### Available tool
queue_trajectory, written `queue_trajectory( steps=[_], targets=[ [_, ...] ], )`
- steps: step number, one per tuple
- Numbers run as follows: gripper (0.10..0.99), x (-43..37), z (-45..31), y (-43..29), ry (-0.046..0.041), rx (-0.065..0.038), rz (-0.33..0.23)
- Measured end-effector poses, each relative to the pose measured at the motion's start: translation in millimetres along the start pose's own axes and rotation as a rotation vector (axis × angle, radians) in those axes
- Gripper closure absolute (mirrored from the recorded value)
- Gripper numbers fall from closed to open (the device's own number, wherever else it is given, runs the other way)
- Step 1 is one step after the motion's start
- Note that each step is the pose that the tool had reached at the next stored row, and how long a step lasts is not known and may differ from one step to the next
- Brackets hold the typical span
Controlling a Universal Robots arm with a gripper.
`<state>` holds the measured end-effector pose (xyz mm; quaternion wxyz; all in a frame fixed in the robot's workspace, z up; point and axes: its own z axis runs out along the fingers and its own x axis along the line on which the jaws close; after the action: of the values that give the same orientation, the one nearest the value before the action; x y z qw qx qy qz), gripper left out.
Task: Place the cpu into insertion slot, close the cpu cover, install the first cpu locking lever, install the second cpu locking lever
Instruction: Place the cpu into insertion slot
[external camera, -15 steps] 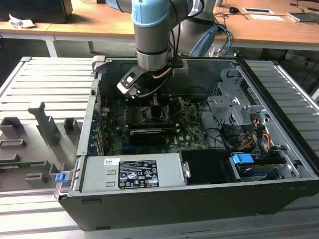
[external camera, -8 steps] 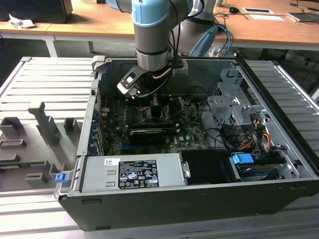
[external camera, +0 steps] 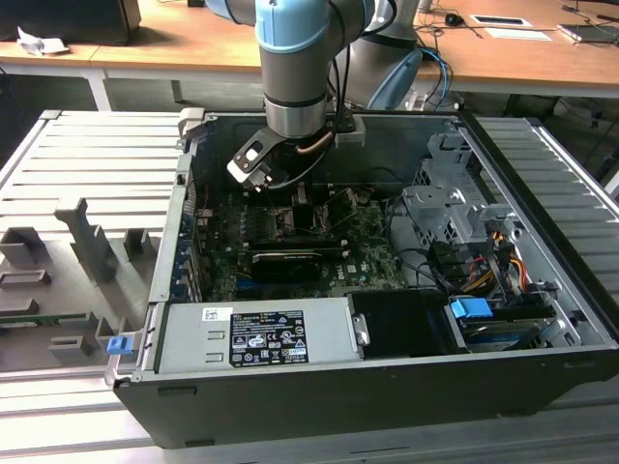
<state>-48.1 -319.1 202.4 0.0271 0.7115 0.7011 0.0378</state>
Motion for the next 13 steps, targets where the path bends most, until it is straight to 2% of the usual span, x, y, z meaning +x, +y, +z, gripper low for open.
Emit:
queue_trajectory(
  steps=[6,7,10,11,13],
  targets=[
    [0.424,-0.1,0.0,0.0,0.0,0.0,0.0],
    [0.498,-0.1,0.0,0.0,-0.0001,0.0,0.0],
    [0.498,-0.1,0.0,0.0,0.0,0.0,0.0],
    [0.576,-0.3,-0.2,0.0,-0.0007,0.0,0.0],
    [0.576,-0.1,0.0,0.1,-0.0001,0.0,0.0]
  ],
)
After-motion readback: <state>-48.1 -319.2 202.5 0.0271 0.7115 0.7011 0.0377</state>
